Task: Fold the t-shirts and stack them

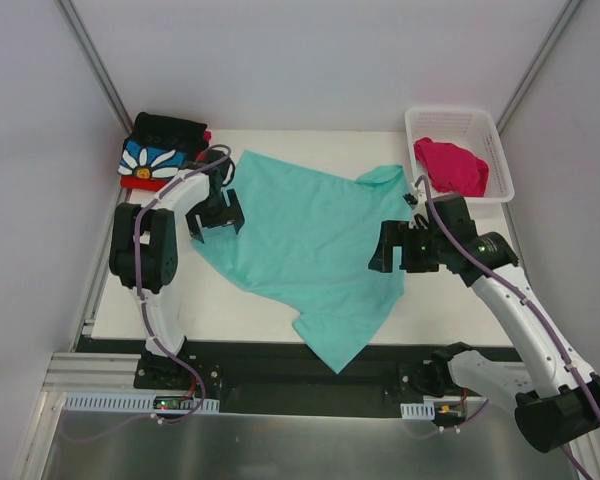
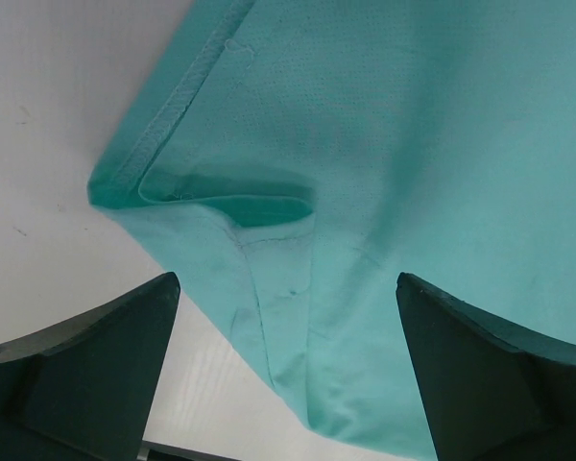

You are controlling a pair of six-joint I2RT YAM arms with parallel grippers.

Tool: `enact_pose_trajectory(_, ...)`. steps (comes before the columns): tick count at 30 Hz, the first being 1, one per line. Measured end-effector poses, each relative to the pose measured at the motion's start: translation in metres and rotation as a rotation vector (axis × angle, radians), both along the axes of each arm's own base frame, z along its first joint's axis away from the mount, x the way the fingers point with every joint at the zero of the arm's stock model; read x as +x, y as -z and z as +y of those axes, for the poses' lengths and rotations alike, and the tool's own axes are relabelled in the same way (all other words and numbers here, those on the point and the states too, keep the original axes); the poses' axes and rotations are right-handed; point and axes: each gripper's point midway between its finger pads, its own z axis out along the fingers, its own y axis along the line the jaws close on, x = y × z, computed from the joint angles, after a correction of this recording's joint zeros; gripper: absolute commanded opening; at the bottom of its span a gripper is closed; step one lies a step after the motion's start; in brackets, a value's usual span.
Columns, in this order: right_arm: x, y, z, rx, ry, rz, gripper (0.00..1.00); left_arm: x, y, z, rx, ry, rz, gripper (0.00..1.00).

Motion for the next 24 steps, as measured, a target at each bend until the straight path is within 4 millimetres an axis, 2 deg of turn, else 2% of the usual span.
enact_pose_trajectory(6, -0.007, -0.004, -0.003, 0.003, 0.000, -0.008, 0.96, 0.000, 0.009, 0.000, -0.009, -0.025, 0.021, 0.73)
enact_pose_trajectory(9, -0.008, -0.004, -0.003, 0.001, -0.001, -0.004, 0.96, 0.001, 0.009, 0.002, -0.015, -0.038, 0.020, 0.69)
enact_pose_trajectory(11, -0.008, -0.002, -0.004, -0.001, -0.001, -0.001, 0.96, 0.002, 0.009, 0.003, -0.019, -0.047, 0.014, 0.54)
enact_pose_trajectory(19, -0.012, 0.006, -0.005, -0.009, -0.002, 0.023, 0.96, -0.005, 0.022, 0.017, -0.026, -0.091, 0.032, 0.52)
enact_pose_trajectory(22, -0.013, 0.006, -0.005, -0.006, -0.004, 0.021, 0.96, -0.008, 0.026, 0.021, -0.037, -0.106, 0.044, 0.48)
enact_pose_trajectory(23, -0.013, 0.005, -0.004, -0.004, -0.005, 0.020, 0.96, -0.009, 0.027, 0.022, -0.041, -0.110, 0.047, 0.42)
enact_pose_trajectory(24, -0.013, 0.004, -0.004, -0.002, -0.005, 0.018, 0.96, -0.009, 0.029, 0.023, -0.044, -0.114, 0.046, 0.41)
